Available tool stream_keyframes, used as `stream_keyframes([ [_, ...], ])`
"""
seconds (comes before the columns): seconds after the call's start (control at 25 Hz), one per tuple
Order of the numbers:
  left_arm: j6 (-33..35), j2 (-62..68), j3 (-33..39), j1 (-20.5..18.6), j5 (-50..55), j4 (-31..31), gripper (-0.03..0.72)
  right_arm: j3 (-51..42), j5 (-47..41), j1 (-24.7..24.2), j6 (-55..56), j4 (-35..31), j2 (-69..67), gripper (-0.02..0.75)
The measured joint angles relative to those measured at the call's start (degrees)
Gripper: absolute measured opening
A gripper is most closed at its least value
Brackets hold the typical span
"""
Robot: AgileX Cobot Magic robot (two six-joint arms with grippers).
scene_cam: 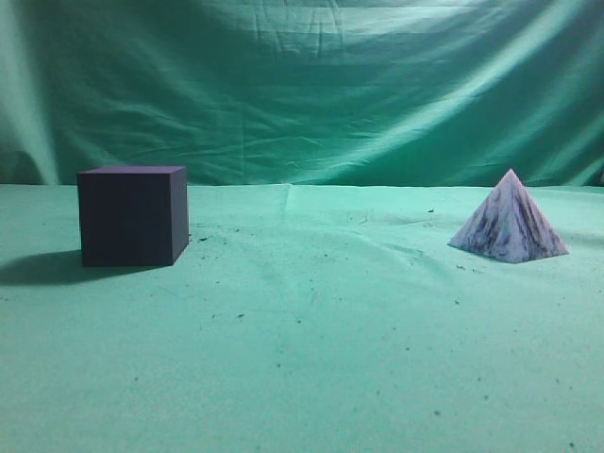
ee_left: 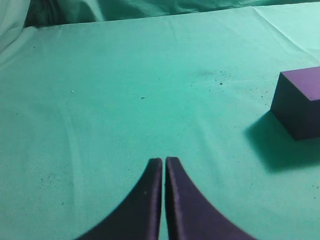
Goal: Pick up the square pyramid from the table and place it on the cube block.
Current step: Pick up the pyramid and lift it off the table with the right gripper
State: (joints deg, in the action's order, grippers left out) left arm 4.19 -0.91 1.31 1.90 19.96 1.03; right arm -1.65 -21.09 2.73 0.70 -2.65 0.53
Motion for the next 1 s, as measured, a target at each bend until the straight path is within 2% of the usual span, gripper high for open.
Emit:
stream_keyframes([
  [0.84,0.00,0.00,0.00,0.00,0.00,0.00,0.000,0.00,0.11,0.00,0.00,0.00,0.00,0.048],
  [0.92,0.00,0.00,0.00,0.00,0.00,0.00,0.000,0.00,2.14,0.00,0.00,0.11,0.00,0.048],
  [1.0,0.00,0.00,0.00,0.00,0.00,0.00,0.000,-0.10,7.82,0.00,0.00,-0.47,0.00,0.048],
])
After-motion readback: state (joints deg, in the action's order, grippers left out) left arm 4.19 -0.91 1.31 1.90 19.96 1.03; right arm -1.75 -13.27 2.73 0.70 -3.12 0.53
